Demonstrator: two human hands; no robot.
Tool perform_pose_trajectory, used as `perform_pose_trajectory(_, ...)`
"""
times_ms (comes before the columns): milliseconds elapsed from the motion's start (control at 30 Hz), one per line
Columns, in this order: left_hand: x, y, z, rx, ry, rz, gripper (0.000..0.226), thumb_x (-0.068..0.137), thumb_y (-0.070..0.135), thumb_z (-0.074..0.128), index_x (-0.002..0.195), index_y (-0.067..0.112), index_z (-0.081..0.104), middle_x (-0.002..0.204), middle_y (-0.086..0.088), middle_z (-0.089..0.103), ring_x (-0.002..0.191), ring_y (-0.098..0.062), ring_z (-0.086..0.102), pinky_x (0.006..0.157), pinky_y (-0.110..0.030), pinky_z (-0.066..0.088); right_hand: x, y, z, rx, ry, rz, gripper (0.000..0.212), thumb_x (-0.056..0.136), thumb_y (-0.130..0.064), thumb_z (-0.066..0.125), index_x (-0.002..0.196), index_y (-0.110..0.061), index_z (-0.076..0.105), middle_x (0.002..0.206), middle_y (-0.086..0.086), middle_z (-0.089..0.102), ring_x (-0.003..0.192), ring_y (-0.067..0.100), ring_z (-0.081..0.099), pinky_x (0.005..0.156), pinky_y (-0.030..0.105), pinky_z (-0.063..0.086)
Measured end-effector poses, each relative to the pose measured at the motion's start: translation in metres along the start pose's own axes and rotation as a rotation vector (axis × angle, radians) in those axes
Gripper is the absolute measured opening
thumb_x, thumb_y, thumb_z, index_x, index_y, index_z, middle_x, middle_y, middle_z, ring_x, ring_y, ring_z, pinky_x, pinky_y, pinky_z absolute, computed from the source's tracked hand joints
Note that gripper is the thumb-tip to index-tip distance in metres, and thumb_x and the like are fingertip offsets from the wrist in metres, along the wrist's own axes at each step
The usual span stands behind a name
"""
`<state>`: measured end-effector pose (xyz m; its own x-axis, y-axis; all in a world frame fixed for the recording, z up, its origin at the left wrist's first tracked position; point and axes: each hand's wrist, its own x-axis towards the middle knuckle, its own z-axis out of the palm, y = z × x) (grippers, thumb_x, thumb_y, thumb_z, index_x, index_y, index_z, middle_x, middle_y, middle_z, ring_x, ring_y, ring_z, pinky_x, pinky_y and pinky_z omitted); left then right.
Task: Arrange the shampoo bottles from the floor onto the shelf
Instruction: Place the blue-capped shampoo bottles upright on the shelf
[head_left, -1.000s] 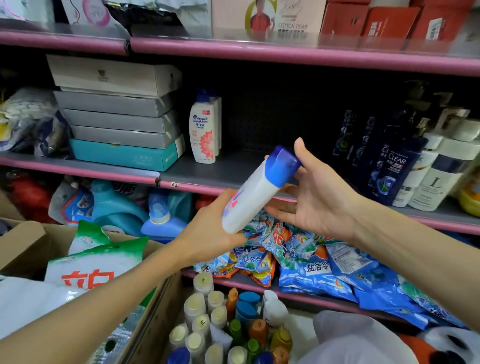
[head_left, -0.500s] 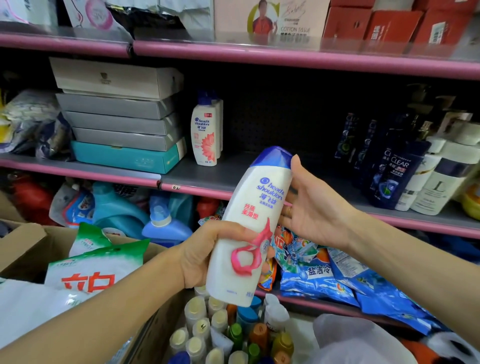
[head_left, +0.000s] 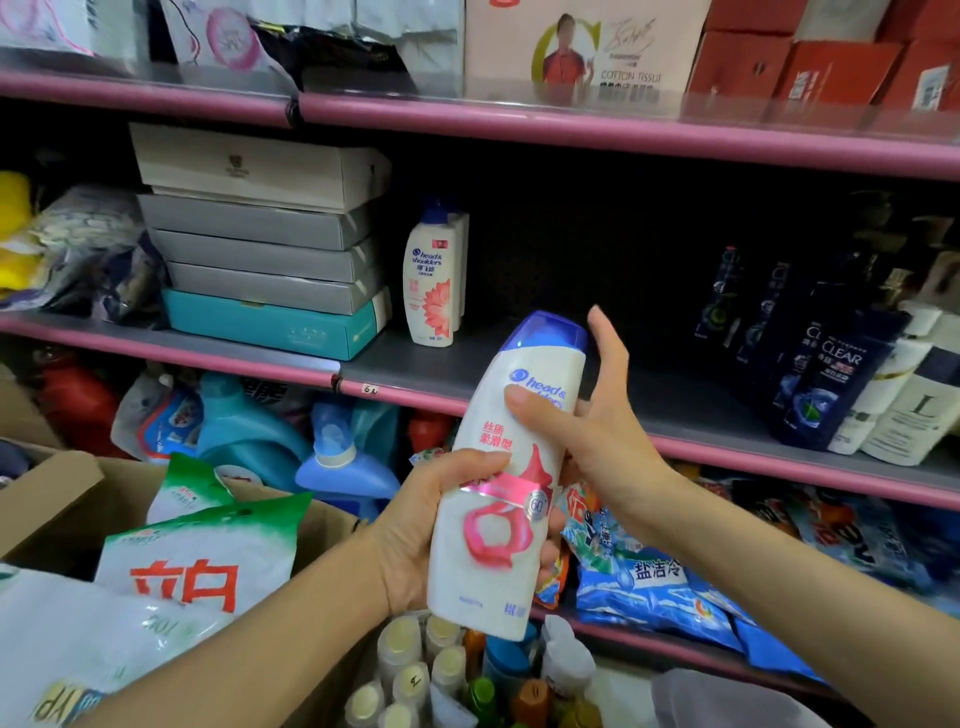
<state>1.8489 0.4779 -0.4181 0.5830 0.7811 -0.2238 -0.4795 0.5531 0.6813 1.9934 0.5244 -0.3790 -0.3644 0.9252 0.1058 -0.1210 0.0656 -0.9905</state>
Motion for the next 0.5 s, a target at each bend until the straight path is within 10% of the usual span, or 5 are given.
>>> perform_pose_trajectory(367,0.002,0.006,-0.025,-0.059,-0.056,0.093,0.049,0.054,0.025,0.08,0.098,0.01,0.068,0.09,-0.021,0.053,0.073,-0.033,0.053,0.07,-0.041,0.047,0.022,0.01,0.007,0.0,-0.05,0.014,0.073,0.066,-0.033,0.079,0.121,-0.054,0.036,0.094,0.005,0.074,0.077,0.03,0.071,0.058,0.034,0.055)
perform_pose_trajectory(500,0.008,0.018,-0.042,-0.041,-0.061,0.151,0.045,0.055,0.027,0.083,0.095,0.011,0.071,0.089,-0.012,0.065,0.078,-0.03,0.064,0.073,-0.041,0.051,0.031,0.009,0.012,-0.065,-0.198,0.138,0.052,0.073,-0.034,0.075,0.119,-0.018,0.056,0.088,0.011,0.075,0.072,0.025,0.065,0.063,0.031,0.054)
